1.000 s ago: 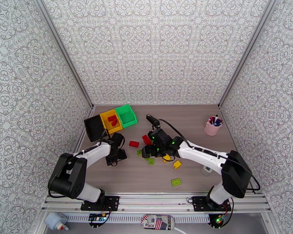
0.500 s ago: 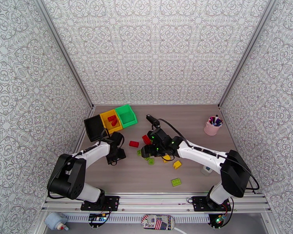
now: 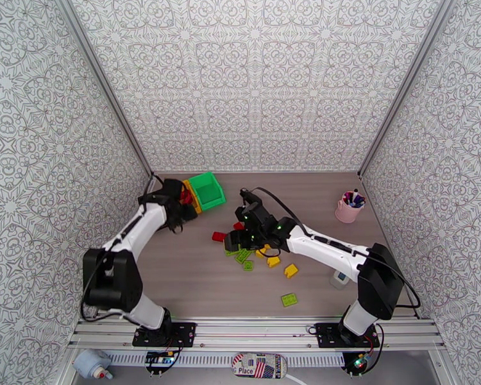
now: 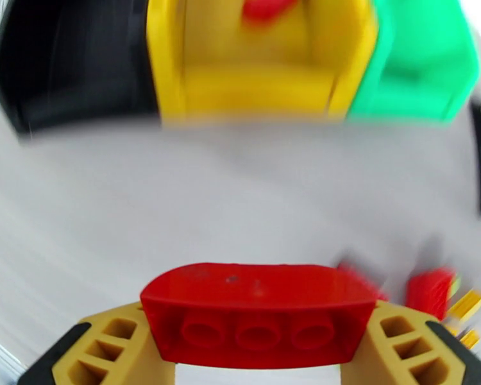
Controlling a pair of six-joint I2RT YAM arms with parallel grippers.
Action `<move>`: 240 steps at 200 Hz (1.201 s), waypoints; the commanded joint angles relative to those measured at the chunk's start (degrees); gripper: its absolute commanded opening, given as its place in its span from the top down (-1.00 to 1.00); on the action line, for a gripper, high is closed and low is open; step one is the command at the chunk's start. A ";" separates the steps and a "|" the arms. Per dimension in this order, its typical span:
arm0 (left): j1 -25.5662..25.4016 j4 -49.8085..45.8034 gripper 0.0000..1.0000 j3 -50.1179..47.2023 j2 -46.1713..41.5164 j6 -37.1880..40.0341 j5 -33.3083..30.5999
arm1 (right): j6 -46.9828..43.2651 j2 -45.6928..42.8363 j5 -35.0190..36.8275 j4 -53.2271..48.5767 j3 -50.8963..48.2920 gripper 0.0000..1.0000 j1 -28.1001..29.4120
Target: Sort the legos into containers by color
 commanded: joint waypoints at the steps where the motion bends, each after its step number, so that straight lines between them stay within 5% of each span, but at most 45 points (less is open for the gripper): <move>1: 2.75 -4.33 -0.25 9.42 7.31 3.92 1.41 | -0.80 1.18 0.29 -2.07 2.80 -0.54 0.58; 56: 4.60 -9.16 -0.81 23.75 16.83 4.97 2.64 | -2.29 0.92 3.68 -5.47 4.39 -0.54 0.47; 117: 0.21 -2.16 -0.88 8.25 4.49 4.32 4.44 | -4.43 0.98 7.49 -10.08 3.66 -0.52 -0.91; 164: -8.10 1.75 -0.87 -2.03 -2.66 4.50 4.91 | -5.80 0.94 8.94 -12.18 3.18 -0.51 -4.16; 240: -17.77 0.82 -0.92 -6.21 0.23 7.85 2.68 | -5.87 -3.42 8.40 -11.39 -4.00 -0.51 -7.79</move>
